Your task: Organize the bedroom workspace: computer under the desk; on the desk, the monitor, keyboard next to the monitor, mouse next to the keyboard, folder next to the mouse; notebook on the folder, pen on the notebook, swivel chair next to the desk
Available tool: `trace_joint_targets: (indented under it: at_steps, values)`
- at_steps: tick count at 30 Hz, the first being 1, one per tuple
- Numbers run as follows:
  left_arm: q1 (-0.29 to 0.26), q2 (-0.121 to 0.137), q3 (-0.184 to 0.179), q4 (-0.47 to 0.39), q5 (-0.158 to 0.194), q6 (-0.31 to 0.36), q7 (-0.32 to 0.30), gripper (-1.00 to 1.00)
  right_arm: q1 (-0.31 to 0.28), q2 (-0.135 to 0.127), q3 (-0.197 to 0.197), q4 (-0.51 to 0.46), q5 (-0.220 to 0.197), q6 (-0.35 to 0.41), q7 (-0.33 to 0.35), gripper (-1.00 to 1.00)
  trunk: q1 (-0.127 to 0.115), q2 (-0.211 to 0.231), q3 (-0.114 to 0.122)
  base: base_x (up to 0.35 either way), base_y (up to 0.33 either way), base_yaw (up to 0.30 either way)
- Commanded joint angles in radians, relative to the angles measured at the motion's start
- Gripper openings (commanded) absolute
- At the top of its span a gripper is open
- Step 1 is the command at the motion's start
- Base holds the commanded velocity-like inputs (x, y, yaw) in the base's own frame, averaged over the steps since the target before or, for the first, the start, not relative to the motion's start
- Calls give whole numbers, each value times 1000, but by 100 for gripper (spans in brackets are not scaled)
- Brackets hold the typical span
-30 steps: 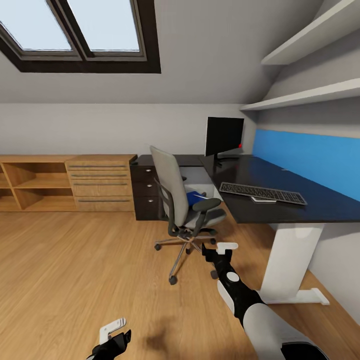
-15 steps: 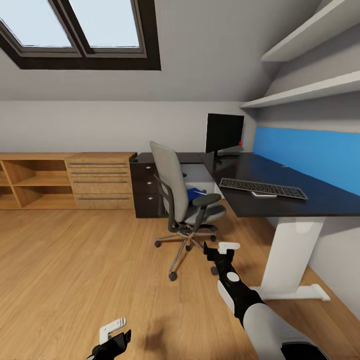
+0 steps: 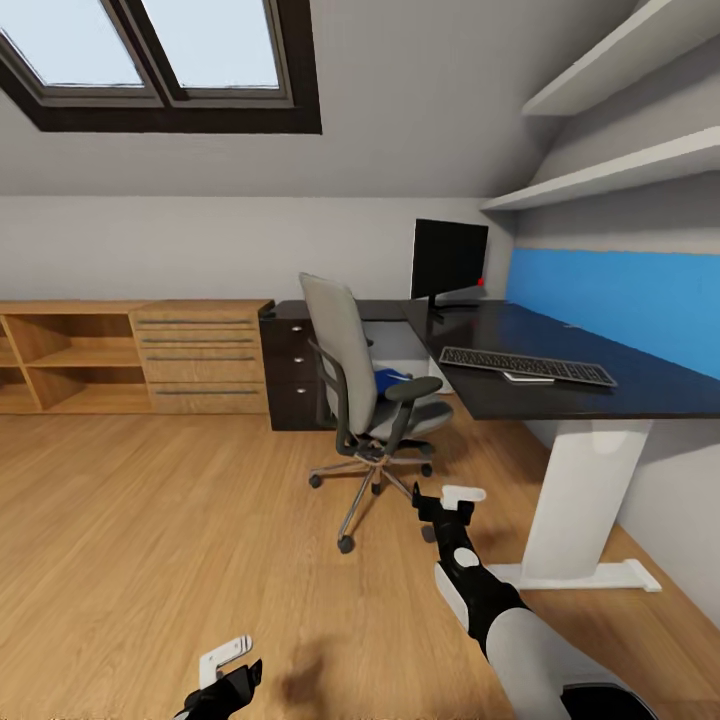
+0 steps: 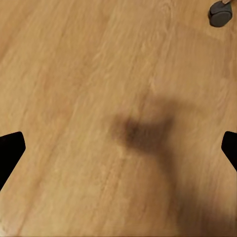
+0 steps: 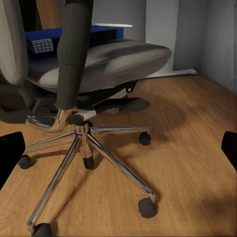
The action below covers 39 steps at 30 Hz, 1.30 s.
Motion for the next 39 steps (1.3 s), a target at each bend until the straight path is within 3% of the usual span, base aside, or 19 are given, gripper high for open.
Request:
trace_joint_targets:
  at_steps: [1, 15, 24, 39]
  values:
    - [0, 1, -7, -2, 7, 1, 9, 100, -1, 1, -2, 1, 5, -4, -6, 100, 0, -1, -5, 0, 0, 0]
    - [0, 3, -8, 0, 8, -8, 7, 100, -1, -17, -15, 3, 6, -9, -17, 100, 0, -1, -5, 38, 0, 0]
    - [0, 3, -9, 0, 8, -10, 7, 100, -1, -28, -48, 3, 6, -9, -17, 100, 0, -1, -5, 294, 0, 0]
    - [0, 4, -9, 0, 8, -10, 7, 100, -1, -29, -51, 3, 6, -9, -17, 100, 0, -1, -5, 331, 0, 0]
